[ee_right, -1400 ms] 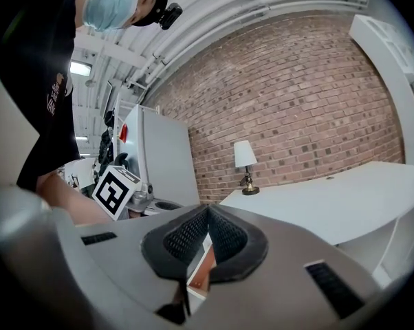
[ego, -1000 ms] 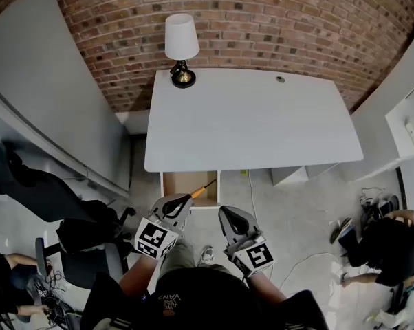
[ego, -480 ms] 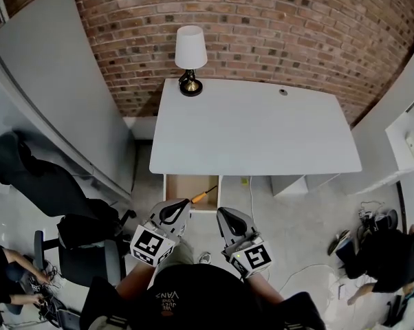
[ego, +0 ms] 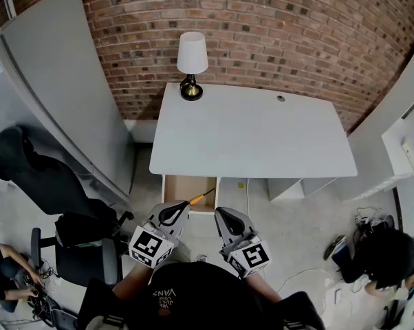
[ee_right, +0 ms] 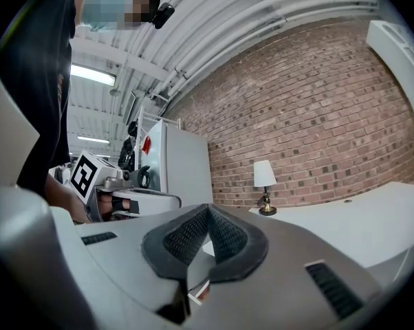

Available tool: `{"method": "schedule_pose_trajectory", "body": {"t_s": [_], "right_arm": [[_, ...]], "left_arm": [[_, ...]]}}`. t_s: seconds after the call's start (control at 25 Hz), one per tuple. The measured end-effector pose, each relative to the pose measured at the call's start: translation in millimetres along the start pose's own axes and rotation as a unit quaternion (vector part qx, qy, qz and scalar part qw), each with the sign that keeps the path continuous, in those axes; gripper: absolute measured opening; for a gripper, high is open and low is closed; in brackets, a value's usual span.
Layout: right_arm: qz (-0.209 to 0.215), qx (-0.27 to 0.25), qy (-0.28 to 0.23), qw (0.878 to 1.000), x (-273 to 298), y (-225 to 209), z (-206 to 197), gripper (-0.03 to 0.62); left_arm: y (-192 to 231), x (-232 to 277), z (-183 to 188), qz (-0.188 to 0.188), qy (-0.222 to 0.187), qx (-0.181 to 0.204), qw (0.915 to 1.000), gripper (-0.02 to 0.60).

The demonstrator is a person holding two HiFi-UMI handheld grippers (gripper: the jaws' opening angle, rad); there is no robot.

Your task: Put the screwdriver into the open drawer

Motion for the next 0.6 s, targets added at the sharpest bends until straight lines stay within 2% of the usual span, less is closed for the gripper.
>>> {"method": "schedule_pose_trajectory", "body": {"t_s": [0.6], "right_arm": [[-0.013,-0.005,0.01,1.0,-10,6,3,-0.002]], "left_arm": [[-14,-5,3,-0.02,0.005,0.015,0.9997,0.008]]}}
Point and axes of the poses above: the fingertips, and each gripper's own axes: x forward along the fingers, y to its left, z out of its top, the point moved 10 cm from there along -x, backward along the fingers, and after that the axes turned 15 degrees about -x, right-handed, at the moved point
